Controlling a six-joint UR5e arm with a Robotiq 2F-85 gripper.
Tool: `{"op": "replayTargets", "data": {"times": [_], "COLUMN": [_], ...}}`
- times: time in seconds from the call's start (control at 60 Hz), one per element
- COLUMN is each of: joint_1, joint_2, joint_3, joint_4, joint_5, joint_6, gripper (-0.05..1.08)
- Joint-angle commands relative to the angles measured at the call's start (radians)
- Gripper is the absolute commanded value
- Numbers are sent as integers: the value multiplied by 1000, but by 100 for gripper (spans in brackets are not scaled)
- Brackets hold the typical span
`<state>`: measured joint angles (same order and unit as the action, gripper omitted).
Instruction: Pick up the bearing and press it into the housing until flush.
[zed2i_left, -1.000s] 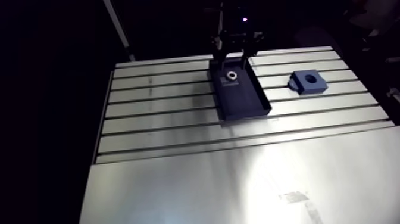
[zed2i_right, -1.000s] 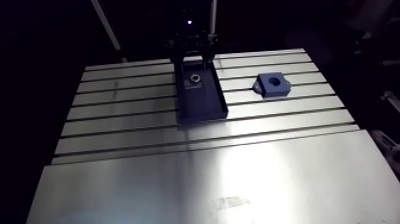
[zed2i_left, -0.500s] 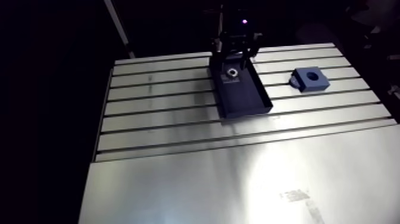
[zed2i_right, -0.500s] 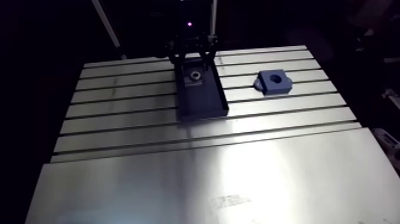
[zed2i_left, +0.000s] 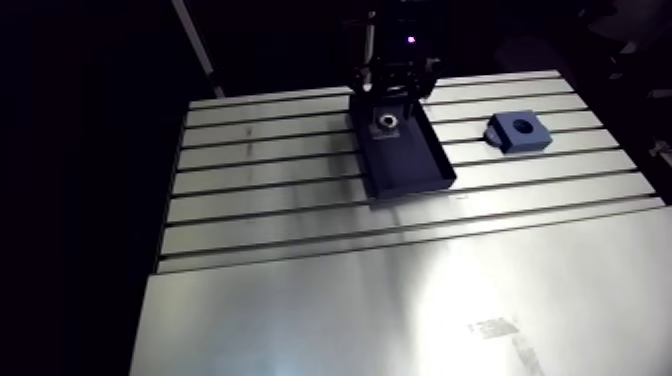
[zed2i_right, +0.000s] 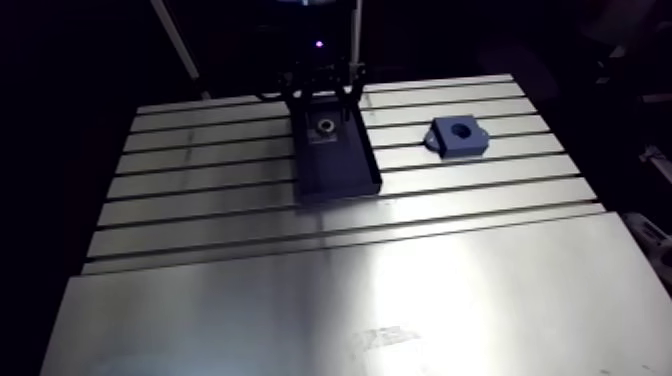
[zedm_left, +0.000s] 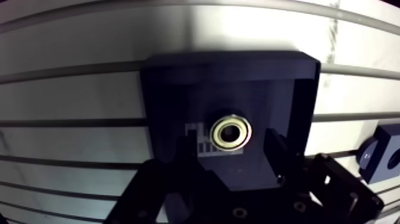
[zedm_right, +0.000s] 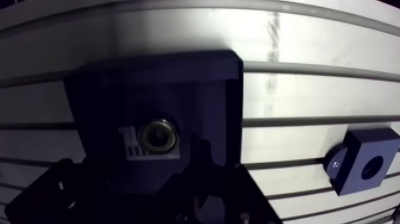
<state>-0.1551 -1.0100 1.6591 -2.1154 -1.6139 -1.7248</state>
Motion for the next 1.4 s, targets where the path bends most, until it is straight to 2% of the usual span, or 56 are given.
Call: {"op": "replayTargets", "data": {"times": [0.017, 0.45, 1.4], "joint_1": [-1, -3, -5], "joint_2": [0, 3, 15], "joint_3": [0, 1, -3], "joint_4": [-1, -2, -2], "joint_5": [1, 1, 1], "joint_6": [-9, -9, -9], "gripper": [34, 44, 51]}}
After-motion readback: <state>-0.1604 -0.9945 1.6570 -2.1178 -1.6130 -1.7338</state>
